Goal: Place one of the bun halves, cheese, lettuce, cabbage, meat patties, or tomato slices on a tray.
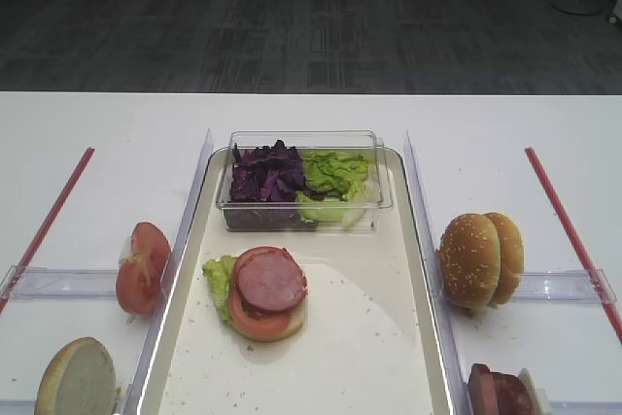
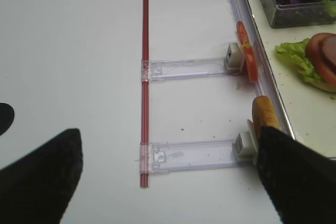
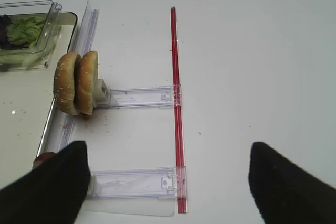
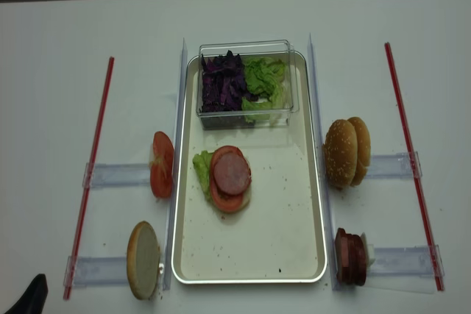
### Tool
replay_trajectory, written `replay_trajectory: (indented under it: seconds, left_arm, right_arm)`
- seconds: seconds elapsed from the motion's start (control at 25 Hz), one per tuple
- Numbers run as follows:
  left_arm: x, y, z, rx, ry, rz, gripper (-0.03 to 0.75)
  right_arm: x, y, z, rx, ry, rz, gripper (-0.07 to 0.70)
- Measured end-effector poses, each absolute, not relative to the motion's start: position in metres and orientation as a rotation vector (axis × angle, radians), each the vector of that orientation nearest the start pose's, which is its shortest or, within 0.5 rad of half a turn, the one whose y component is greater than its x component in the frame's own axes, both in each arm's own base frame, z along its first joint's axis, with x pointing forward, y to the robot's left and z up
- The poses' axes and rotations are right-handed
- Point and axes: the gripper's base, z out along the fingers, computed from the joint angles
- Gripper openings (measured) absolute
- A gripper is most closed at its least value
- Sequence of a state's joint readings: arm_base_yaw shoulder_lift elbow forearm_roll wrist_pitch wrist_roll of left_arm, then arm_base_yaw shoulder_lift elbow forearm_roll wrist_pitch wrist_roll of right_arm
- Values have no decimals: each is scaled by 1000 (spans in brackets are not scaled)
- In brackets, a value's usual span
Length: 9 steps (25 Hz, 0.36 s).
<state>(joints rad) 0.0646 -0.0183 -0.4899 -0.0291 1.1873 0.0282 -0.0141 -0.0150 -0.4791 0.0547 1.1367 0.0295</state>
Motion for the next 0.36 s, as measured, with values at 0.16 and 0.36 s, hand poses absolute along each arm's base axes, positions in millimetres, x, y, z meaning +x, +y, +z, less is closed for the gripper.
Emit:
replay_trajectory:
  seconds: [0.16, 0.36]
  left_arm:
    - [-12, -3, 264, -36, 2162, 18, 618]
    - [-12, -3, 264, -36, 2162, 18, 618]
  right_arm:
    - [-8, 5, 265, 42, 2125, 76, 632]
    - [-8, 5, 265, 42, 2125, 76, 632]
